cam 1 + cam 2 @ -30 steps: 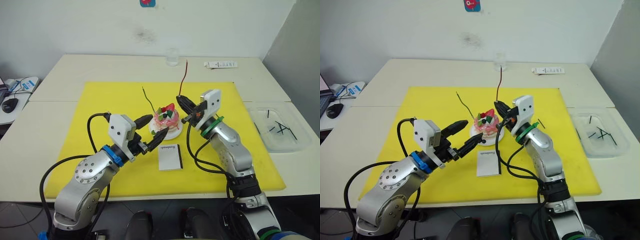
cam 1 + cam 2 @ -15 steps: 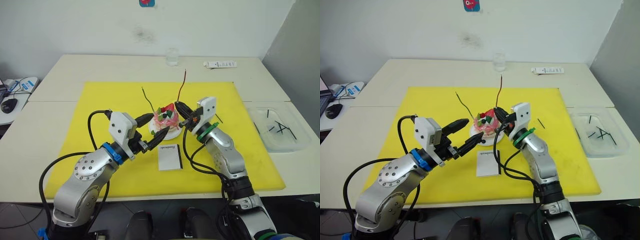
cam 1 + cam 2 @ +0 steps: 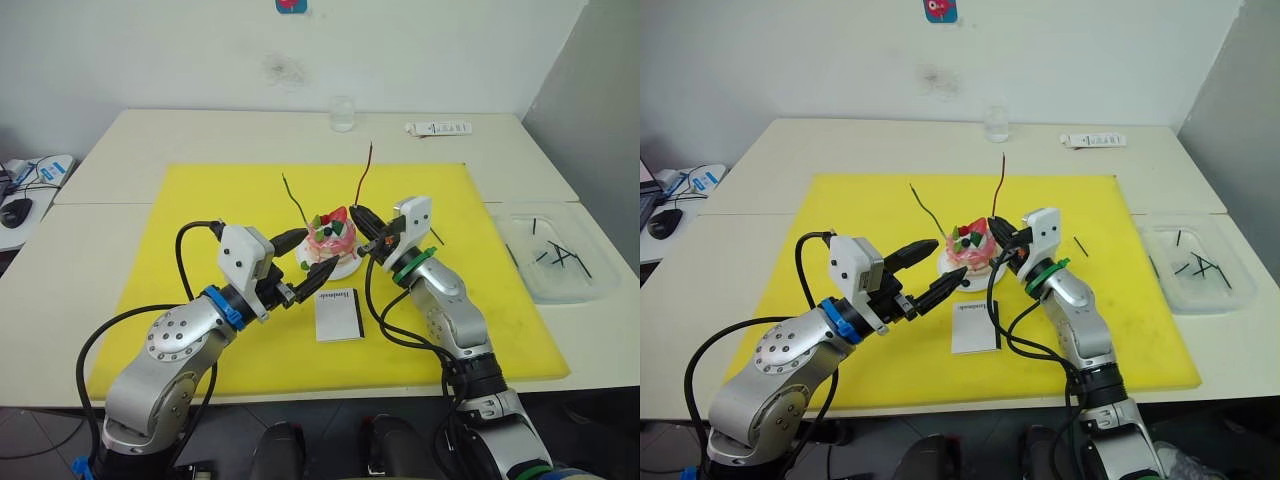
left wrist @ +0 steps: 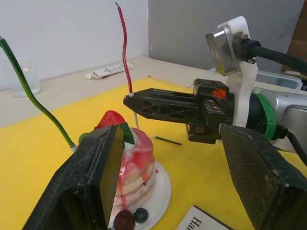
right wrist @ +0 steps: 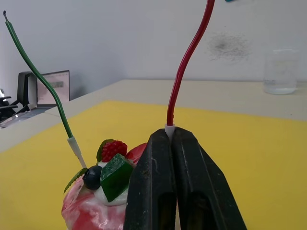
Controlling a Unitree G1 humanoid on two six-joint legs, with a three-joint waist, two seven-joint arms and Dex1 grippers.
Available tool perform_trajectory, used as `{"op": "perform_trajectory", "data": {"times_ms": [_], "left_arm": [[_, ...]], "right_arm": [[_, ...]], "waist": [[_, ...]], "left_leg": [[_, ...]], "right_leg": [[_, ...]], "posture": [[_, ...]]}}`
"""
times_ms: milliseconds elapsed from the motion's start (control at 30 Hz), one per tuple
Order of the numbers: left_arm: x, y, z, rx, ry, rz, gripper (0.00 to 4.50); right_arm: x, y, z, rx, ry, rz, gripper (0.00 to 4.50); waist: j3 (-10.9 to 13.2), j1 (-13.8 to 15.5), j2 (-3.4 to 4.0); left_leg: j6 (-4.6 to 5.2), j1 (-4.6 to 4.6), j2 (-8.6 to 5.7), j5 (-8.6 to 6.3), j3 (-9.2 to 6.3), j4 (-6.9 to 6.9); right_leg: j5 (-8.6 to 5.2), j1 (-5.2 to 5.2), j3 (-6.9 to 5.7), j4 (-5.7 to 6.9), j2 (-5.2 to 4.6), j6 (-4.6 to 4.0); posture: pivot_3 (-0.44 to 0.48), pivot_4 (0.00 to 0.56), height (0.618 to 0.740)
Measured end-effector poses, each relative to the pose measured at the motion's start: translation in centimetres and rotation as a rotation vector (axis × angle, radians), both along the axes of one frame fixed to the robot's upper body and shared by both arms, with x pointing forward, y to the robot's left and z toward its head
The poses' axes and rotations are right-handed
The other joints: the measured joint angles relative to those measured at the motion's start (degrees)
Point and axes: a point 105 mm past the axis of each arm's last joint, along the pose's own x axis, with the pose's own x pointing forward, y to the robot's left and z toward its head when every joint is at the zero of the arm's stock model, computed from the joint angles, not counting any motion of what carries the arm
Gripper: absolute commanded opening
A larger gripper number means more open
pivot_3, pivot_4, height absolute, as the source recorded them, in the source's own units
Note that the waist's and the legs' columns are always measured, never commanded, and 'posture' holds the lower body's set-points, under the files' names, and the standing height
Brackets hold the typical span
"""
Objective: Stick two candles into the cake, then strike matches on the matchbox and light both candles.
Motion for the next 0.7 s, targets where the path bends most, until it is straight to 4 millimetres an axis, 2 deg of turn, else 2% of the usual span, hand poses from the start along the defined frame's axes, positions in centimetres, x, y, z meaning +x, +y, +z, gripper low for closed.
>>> {"op": "perform_trajectory", "data": {"times_ms": [700], "left_arm": [[0.06, 0.37, 0.14, 0.009, -0.006, 0.009, 3.57]], "right_arm": [[-0.15, 0.61, 0.06, 0.020, 0.006, 0.014, 0.01]], "waist": [[0.0, -0.1, 0.02]], "left_leg": [[0.00, -0.04, 0.01, 0.00, 0.00, -0.05]], "right_leg": [[0.00, -0.02, 0.00, -0.11, -0.01, 0.00]], "posture": [[0.000, 0.150, 0.740]]}}
